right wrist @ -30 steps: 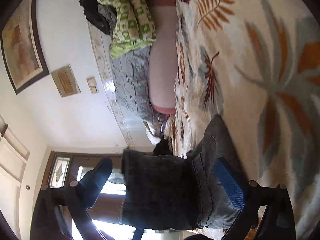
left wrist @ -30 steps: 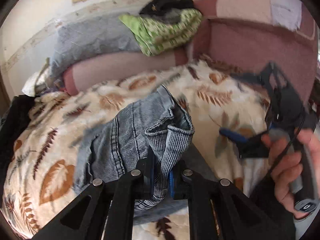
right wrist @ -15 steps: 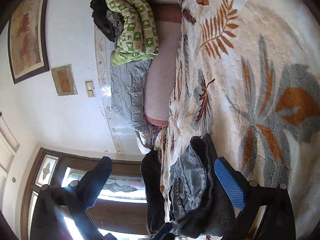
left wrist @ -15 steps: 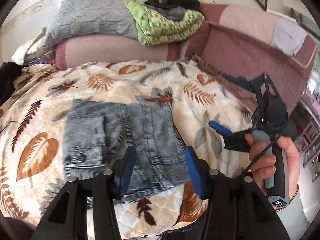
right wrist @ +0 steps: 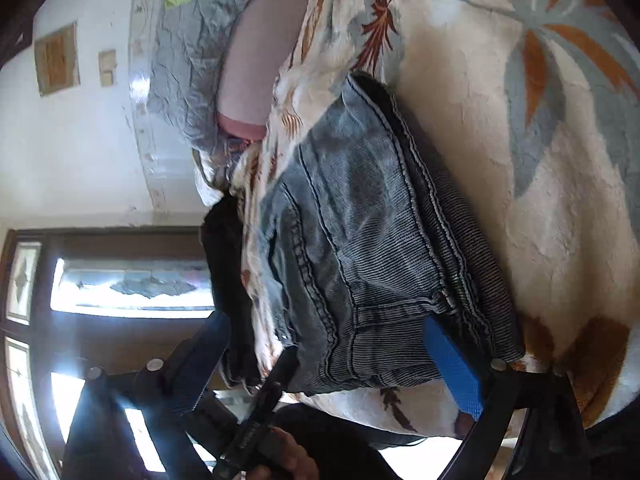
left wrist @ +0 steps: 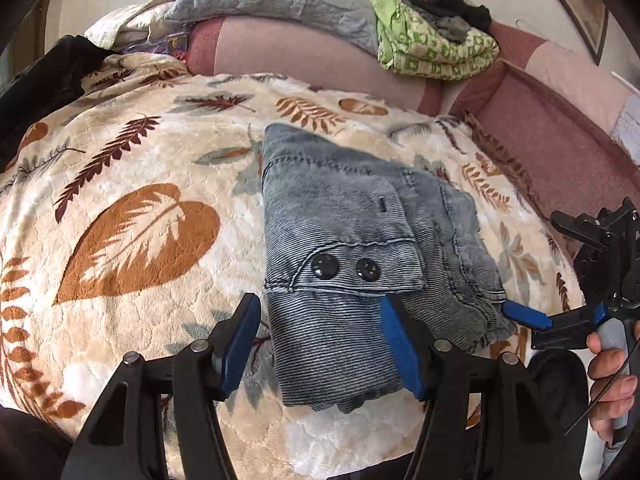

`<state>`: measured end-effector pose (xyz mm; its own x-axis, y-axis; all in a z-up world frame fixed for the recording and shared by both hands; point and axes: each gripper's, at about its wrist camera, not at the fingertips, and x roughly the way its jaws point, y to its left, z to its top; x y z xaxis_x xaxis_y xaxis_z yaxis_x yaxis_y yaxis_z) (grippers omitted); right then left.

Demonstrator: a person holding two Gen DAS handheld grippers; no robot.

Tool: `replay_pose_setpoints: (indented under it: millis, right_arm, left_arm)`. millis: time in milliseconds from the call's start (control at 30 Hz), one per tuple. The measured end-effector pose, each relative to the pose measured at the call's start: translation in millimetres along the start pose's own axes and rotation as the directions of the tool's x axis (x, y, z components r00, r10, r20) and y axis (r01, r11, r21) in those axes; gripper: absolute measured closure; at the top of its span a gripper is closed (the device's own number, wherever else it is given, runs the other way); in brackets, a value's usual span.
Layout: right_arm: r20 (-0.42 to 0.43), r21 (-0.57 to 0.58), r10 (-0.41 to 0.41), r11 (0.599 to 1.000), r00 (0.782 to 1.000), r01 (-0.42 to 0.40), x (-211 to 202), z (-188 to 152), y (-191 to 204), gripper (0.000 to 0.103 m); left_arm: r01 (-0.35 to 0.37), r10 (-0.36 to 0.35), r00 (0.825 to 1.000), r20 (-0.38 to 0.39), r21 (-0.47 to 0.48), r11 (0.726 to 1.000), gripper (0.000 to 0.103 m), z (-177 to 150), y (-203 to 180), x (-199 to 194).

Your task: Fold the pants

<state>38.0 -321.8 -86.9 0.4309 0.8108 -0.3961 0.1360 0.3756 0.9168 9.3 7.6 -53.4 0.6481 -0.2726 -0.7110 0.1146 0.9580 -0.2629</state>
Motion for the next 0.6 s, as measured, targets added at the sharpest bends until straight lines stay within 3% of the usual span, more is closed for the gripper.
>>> replay_pose_setpoints:
  millis: [67, 133, 333, 433, 600]
  right_arm:
    - [0.060, -0.079, -0.023, 0.997, 0.998, 0.028, -20, -4, 24, 0.004]
    - [0.061, -0.080, 0.017, 0.997, 0.998, -0.013, -30, -12, 35, 0.004]
    - [0.016, 0.058, 0.024, 0.998, 1.000, -0.025, 4, -29, 11, 0.004]
    - [0.012, 0.135, 0.043, 0.990, 0.999, -0.044, 17, -28, -3, 0.004]
    - [0.061, 0.149, 0.005, 0.989, 0.998, -0.014, 16, -23, -5, 0.009]
  left_arm:
    - [0.028, -0.026, 0.998, 0.055, -0.024, 0.999, 0.040, 2, 5, -12]
    - [0.034, -0.030, 0.996, 0.089, -0.042, 0.999, 0.040, 6, 10, -18]
    - [0.059, -0.059, 0.998, 0.007, -0.046, 0.997, 0.040, -3, 15, 7]
    - [0.072, -0.072, 0.997, 0.013, -0.060, 0.996, 0.040, -4, 18, 9]
    - [0.068, -0.067, 0.998, 0.016, -0.050, 0.996, 0.040, -6, 17, 10]
